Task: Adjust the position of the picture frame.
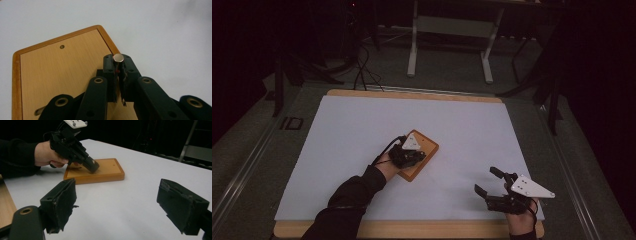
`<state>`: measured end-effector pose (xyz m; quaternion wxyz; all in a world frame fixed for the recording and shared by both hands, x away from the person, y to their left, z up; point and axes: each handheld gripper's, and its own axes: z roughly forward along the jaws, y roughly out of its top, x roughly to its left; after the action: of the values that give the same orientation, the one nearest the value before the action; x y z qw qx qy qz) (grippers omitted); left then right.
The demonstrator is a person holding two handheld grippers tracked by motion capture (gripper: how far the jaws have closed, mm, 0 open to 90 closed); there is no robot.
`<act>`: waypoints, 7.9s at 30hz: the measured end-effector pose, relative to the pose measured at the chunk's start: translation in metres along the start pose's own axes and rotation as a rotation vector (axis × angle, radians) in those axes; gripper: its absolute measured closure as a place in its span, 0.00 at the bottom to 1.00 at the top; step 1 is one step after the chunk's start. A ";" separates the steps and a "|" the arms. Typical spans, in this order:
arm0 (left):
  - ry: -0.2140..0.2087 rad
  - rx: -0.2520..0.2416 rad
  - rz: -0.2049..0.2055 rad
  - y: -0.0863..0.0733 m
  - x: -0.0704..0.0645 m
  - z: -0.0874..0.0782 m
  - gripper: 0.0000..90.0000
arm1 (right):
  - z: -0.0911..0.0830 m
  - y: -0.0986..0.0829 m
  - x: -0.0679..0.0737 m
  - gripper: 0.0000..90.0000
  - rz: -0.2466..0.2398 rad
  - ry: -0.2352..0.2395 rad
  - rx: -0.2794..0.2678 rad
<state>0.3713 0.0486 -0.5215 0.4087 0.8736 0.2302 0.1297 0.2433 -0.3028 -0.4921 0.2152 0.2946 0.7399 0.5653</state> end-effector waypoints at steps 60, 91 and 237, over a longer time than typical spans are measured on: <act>0.054 0.130 -0.163 -0.073 0.019 -0.074 1.00 | 0.005 -0.001 0.000 0.17 0.006 0.008 0.011; -0.072 0.160 -0.074 -0.058 -0.026 -0.054 1.00 | 0.004 -0.001 0.001 0.17 0.003 0.011 0.012; -0.014 0.207 -0.027 0.020 0.019 0.022 1.00 | 0.005 -0.004 0.000 0.18 0.007 0.025 0.030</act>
<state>0.4033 0.0324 -0.5191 0.3195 0.9089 0.2511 0.0939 0.2457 -0.3005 -0.4977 0.1993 0.2933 0.7497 0.5587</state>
